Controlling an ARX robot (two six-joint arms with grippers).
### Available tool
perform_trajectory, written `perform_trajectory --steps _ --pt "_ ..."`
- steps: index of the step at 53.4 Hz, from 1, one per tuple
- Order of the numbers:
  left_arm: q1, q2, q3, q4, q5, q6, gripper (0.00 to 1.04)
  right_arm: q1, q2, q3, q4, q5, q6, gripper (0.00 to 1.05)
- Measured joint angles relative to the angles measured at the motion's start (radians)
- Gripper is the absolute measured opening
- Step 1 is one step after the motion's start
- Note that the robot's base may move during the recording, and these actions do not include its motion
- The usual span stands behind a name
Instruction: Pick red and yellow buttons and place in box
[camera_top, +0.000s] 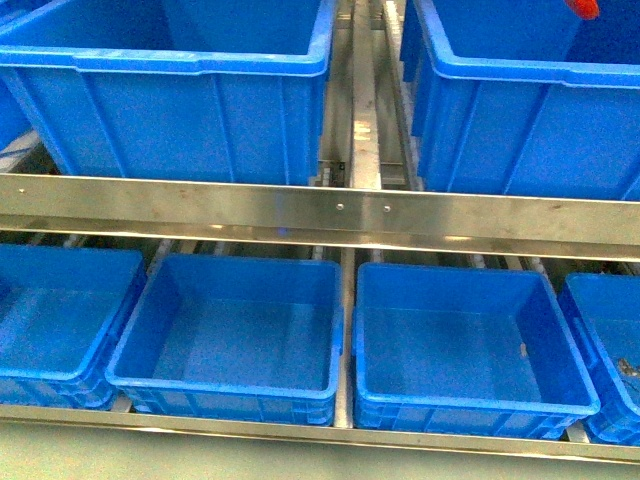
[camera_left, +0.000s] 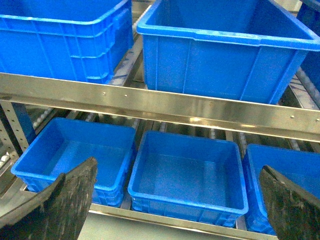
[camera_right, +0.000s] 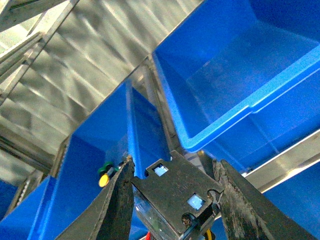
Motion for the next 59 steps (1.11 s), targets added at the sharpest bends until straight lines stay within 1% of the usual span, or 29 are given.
perform_trajectory --steps 6,30,37,41,46,54,59 --pt "0.000 0.000 0.000 0.000 0.000 0.000 0.97 -0.008 -0.003 -0.015 -0.005 0.013 0.002 0.40" --pt "0.000 0.000 0.000 0.001 0.002 0.001 0.97 -0.023 -0.053 -0.063 -0.023 0.016 0.025 0.40" --pt "0.000 0.000 0.000 0.001 0.000 0.000 0.97 -0.023 -0.064 -0.081 0.002 0.040 0.005 0.40" --pt "0.002 0.000 0.000 0.001 0.006 0.001 0.97 -0.023 -0.071 -0.087 -0.001 0.042 -0.006 0.40" --pt "0.002 0.000 0.000 0.001 0.007 0.001 0.97 -0.044 -0.080 -0.100 -0.023 0.068 -0.005 0.40" --pt "0.002 0.000 0.000 0.001 0.006 0.001 0.97 -0.051 -0.080 -0.105 -0.065 0.041 -0.005 0.40" --pt "0.002 0.000 0.000 0.001 0.003 0.001 0.97 -0.102 -0.064 -0.105 -0.062 0.011 -0.018 0.40"
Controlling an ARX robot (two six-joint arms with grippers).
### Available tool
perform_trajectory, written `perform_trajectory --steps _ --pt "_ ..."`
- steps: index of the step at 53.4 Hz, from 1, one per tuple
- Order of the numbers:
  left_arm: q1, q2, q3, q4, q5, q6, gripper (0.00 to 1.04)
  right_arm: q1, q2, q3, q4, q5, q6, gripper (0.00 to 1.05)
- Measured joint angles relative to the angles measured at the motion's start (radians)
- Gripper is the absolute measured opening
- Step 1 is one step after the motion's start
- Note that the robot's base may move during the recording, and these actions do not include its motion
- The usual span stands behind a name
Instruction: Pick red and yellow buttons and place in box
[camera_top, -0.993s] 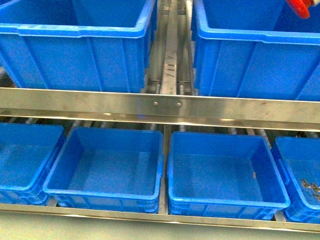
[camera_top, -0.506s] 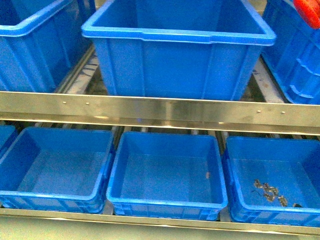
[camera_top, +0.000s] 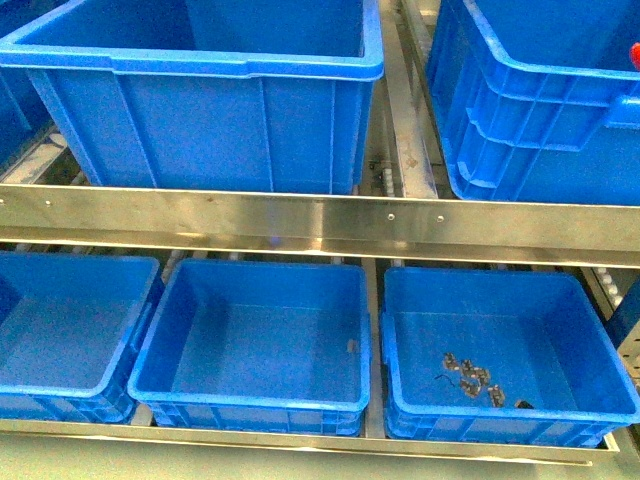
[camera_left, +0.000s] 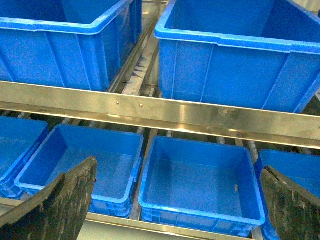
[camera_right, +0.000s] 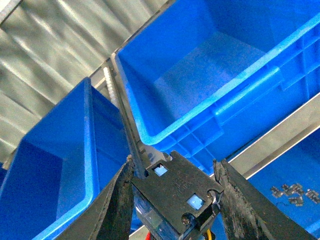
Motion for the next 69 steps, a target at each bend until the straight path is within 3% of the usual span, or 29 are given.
perform_trajectory --steps 9,28,42,59,69 --pt "0.000 0.000 0.000 0.000 0.000 0.000 0.97 -0.119 0.085 0.079 0.040 -0.098 -0.066 0.40" --pt "0.000 0.000 0.000 0.000 0.000 0.000 0.97 -0.360 0.453 0.558 0.082 -0.280 -0.211 0.40" --pt "0.000 0.000 0.000 0.000 0.000 0.000 0.97 -0.431 0.748 0.873 -0.001 -0.333 -0.252 0.40" --pt "0.000 0.000 0.000 0.000 0.000 0.000 0.97 -0.471 1.077 1.223 -0.211 -0.340 -0.314 0.40" --pt "0.000 0.000 0.000 0.000 0.000 0.000 0.97 -0.486 1.164 1.366 -0.301 -0.340 -0.356 0.73"
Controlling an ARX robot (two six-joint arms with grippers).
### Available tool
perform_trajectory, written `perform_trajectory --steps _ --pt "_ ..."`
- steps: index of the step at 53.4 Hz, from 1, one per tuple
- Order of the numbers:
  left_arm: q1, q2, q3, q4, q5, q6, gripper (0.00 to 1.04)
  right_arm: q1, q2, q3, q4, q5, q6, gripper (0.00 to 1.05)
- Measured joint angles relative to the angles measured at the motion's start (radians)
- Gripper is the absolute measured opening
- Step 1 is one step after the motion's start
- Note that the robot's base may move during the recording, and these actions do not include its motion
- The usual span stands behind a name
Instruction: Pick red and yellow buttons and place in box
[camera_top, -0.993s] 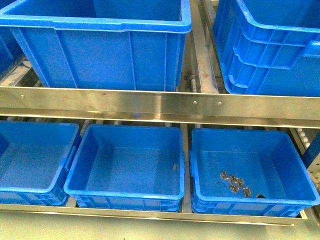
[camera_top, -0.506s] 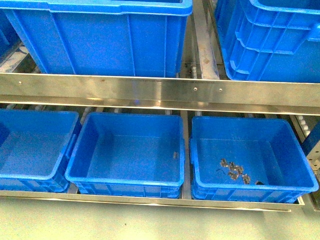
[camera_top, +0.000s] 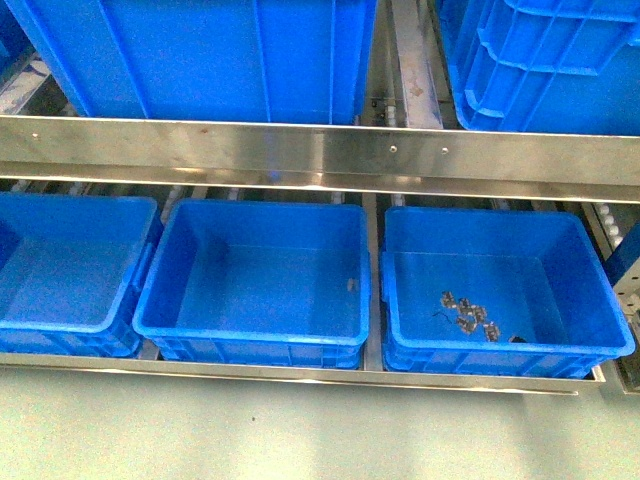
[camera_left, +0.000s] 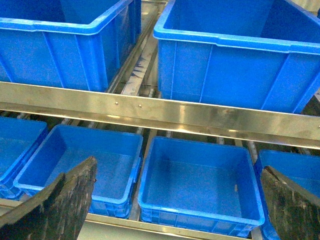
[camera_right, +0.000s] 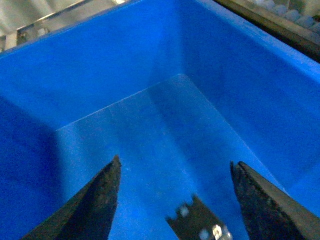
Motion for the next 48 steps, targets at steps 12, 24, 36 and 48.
perform_trajectory --steps 12,24,36,48 --pt "0.000 0.000 0.000 0.000 0.000 0.000 0.97 0.010 -0.079 -0.089 0.159 0.079 -0.049 0.98" --pt "0.000 0.000 0.000 0.000 0.000 0.000 0.97 0.060 -0.465 -0.473 0.257 0.066 -0.027 0.97" --pt "0.000 0.000 0.000 0.000 0.000 0.000 0.97 0.180 -0.856 -0.896 0.276 0.044 0.063 0.97" --pt "0.000 0.000 0.000 0.000 0.000 0.000 0.97 0.436 -1.181 -1.214 0.238 0.141 0.112 0.97"
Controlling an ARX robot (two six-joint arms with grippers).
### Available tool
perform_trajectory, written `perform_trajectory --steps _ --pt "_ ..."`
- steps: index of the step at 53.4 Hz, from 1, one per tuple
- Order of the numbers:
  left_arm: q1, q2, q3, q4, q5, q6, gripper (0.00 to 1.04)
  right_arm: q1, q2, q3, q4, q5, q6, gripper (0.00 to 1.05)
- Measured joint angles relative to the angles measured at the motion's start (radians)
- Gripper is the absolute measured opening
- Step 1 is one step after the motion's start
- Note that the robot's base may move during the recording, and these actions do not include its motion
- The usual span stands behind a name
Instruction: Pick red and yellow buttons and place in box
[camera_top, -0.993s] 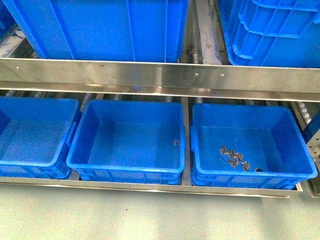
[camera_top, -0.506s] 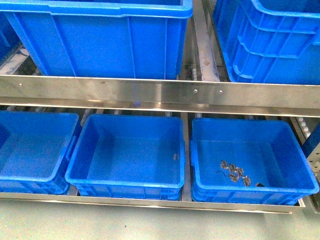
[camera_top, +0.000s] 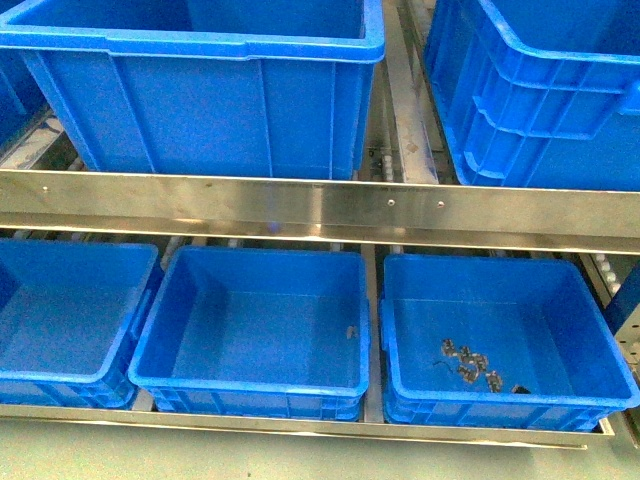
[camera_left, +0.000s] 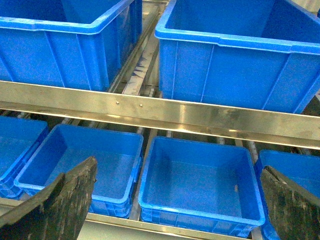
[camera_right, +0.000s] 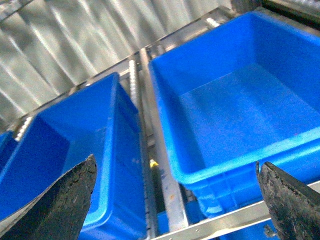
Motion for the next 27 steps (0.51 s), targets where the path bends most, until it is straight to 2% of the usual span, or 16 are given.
perform_trajectory --steps 18,19,22,27 --pt "0.000 0.000 0.000 0.000 0.000 0.000 0.97 0.208 -0.325 -0.175 -0.105 0.256 0.079 0.97" --pt "0.000 0.000 0.000 0.000 0.000 0.000 0.97 0.213 -0.343 -0.179 -0.121 0.246 0.056 0.96" --pt "0.000 0.000 0.000 0.000 0.000 0.000 0.97 0.204 -0.417 -0.205 -0.227 0.132 -0.091 0.85" --pt "0.000 0.000 0.000 0.000 0.000 0.000 0.97 0.166 -0.533 -0.319 -0.266 0.040 -0.290 0.70"
